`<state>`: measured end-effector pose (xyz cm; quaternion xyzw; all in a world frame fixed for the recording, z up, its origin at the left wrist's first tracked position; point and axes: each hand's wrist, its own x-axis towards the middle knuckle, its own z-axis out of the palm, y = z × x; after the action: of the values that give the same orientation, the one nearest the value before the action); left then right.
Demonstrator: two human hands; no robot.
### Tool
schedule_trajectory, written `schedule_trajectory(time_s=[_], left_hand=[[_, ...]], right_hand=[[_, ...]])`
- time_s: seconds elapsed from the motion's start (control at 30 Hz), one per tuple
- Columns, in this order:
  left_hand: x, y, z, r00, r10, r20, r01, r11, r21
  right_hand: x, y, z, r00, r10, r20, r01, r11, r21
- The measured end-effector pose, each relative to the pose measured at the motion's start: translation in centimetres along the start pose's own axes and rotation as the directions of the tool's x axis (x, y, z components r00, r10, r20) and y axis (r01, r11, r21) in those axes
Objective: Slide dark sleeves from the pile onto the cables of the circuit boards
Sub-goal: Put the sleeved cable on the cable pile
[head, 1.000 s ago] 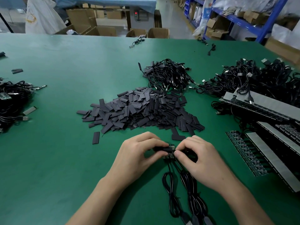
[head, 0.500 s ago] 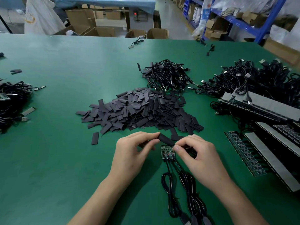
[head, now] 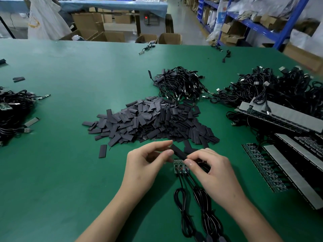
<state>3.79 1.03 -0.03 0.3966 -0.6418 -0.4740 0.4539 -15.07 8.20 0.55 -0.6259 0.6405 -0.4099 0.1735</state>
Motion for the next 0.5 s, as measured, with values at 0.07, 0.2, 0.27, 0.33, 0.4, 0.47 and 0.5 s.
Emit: schedule_trajectory(time_s=[0.07,0.2,0.27,0.33,0.4,0.47,0.5], left_hand=[[0.0,0.1,0.1,0.997,-0.071,0.012,0.072,0.986,-0.153],[0.4,0.2,-0.1,0.991,-0.136,0.023,0.136,0.946,-0.294],[0.6,0.2,-0.4,0.990,-0.144,-0.001,0.135,0.934,-0.330],[0.7,0.2,-0.7,0.989,-0.142,-0.033,0.123,0.932,-0.341],[0.9,0.2,-0.9,0.986,-0.151,-0.071,0.116,0.928,-0.355],[1.1,0.1,-1.2,0.980,-0.169,-0.108,0.116,0.919,-0.377],[1.1,0.0,-1.3,0.977,-0.174,-0.122,0.115,0.916,-0.385]], right_hand=[[0.0,0.0,0.2,1.000,-0.019,0.022,0.019,1.000,-0.006],[0.0,0.0,0.0,0.995,-0.050,0.083,0.054,0.998,-0.035],[0.2,0.5,-0.5,0.990,-0.042,0.136,0.056,0.993,-0.101],[0.4,0.9,-1.3,0.986,-0.029,0.162,0.055,0.986,-0.157],[0.5,1.3,-1.9,0.986,-0.014,0.168,0.047,0.980,-0.194],[0.6,1.5,-2.2,0.984,-0.003,0.177,0.043,0.974,-0.223],[0.6,1.7,-2.1,0.984,-0.002,0.179,0.044,0.971,-0.233]])
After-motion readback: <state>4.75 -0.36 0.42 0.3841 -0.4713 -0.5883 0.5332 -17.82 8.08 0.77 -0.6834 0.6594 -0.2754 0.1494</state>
